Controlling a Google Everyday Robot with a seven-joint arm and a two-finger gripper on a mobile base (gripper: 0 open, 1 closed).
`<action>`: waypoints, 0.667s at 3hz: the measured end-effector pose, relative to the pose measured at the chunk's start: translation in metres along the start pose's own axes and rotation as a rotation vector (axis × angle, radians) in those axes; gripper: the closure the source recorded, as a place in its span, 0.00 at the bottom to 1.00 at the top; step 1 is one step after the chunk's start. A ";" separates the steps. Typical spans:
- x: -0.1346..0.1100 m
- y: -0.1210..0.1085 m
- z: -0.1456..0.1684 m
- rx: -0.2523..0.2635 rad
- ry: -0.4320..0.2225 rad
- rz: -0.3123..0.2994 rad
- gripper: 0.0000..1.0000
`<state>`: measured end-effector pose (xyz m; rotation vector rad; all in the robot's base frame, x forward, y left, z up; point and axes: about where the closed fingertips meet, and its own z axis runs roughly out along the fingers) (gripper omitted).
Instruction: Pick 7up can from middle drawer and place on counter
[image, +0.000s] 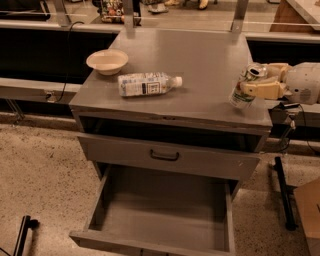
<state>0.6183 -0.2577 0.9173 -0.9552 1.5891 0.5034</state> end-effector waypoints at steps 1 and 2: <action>-0.001 0.001 0.003 -0.004 -0.001 0.001 0.36; -0.001 0.002 0.005 -0.009 -0.002 0.001 0.13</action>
Offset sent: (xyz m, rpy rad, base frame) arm 0.0006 0.0023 -0.0003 0.0016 0.0013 0.0035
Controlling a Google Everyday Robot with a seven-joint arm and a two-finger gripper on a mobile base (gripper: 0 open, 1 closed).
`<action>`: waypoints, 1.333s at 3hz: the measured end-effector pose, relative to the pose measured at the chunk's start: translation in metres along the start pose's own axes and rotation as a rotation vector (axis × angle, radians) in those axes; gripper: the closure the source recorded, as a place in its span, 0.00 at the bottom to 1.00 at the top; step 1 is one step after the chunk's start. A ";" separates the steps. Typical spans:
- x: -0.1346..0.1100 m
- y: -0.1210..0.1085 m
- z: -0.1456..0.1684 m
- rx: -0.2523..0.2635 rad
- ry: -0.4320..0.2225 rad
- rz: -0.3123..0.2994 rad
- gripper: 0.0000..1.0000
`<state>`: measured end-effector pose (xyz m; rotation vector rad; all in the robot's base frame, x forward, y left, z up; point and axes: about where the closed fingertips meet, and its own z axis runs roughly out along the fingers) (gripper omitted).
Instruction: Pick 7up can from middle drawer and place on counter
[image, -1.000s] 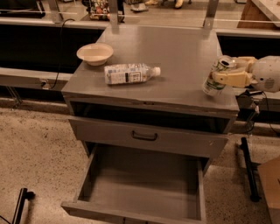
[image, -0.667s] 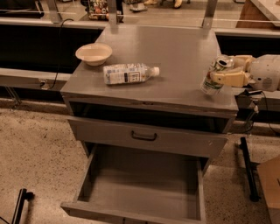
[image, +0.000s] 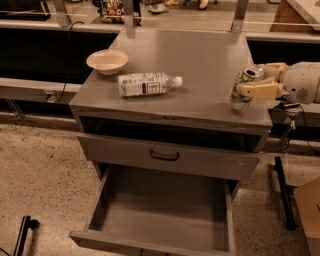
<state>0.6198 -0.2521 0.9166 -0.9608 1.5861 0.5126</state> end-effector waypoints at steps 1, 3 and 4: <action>0.000 0.001 0.002 -0.004 -0.001 0.000 0.00; 0.009 0.001 0.005 -0.001 0.012 0.011 0.00; 0.010 0.001 0.005 0.000 0.013 0.012 0.00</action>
Offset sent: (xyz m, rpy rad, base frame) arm 0.0006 0.0025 -0.0003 0.0007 0.0006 0.0041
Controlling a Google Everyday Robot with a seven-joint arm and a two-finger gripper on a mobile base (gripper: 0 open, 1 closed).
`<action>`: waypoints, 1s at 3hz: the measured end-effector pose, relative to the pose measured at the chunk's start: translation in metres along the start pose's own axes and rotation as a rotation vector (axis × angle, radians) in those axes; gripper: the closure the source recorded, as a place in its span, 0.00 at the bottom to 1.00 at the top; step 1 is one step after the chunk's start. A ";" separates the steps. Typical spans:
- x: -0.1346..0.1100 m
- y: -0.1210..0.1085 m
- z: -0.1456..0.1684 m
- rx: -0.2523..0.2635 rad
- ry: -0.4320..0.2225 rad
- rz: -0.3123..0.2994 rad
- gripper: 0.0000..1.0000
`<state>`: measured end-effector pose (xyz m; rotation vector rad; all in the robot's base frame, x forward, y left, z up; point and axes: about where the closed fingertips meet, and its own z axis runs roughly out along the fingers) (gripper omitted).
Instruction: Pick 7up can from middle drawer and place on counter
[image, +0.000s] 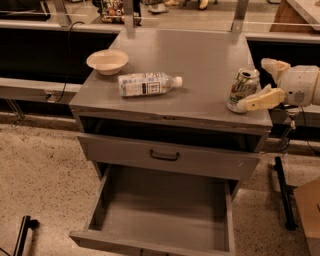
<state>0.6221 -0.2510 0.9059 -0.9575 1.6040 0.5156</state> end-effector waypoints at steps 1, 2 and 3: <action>-0.015 0.008 -0.018 -0.002 -0.014 -0.062 0.00; -0.043 0.024 -0.045 -0.029 -0.097 -0.141 0.00; -0.045 0.026 -0.043 -0.037 -0.101 -0.148 0.00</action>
Offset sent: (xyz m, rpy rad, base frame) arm -0.0880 -0.0153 0.0947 0.0292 -0.2955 0.1609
